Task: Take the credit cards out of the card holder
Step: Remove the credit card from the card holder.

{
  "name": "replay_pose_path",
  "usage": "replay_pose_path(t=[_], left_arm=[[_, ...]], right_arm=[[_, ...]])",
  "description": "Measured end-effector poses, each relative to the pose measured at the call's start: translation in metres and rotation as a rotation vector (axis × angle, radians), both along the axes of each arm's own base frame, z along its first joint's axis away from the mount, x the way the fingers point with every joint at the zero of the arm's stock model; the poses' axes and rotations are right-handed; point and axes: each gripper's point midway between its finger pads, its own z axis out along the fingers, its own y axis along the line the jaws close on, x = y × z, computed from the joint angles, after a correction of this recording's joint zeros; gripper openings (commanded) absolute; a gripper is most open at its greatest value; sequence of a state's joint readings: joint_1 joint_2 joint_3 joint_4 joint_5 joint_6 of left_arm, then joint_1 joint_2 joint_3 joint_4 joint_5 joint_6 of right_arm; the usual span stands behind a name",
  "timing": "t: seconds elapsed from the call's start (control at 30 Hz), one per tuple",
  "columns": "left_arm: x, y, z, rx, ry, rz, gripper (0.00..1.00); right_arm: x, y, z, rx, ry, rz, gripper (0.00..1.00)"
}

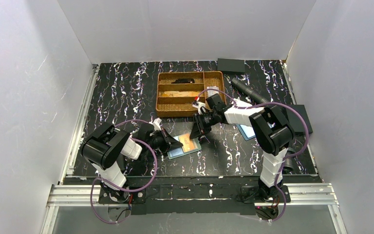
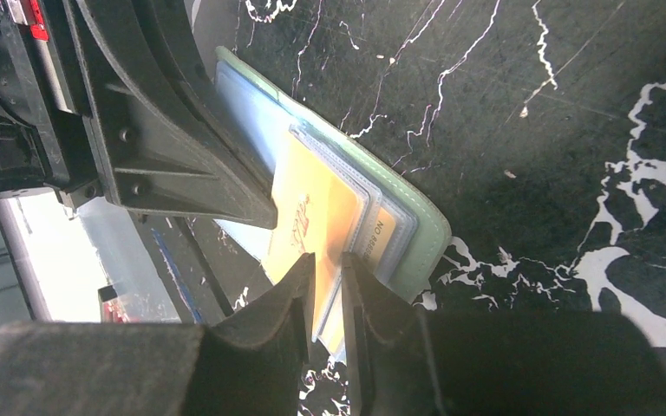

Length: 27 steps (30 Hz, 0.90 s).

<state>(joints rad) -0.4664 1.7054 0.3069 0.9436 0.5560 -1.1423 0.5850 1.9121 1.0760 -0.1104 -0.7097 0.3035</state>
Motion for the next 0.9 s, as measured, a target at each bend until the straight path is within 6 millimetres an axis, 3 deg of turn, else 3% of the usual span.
replay_pose_path(t=[0.57, 0.8, 0.9], left_arm=[[-0.007, 0.006, 0.001, 0.001, -0.022, -0.019, 0.00], [-0.009, 0.005, 0.002, -0.006, -0.021, -0.045, 0.00], [-0.007, 0.001, 0.002, -0.013, -0.019, -0.063, 0.00]], right_arm=[[-0.005, 0.003, 0.000, -0.008, -0.018, 0.034, 0.30], [-0.008, 0.000, 0.009, 0.038, -0.088, 0.104, 0.36], [-0.020, -0.004, 0.018, 0.075, -0.097, 0.136, 0.38]])
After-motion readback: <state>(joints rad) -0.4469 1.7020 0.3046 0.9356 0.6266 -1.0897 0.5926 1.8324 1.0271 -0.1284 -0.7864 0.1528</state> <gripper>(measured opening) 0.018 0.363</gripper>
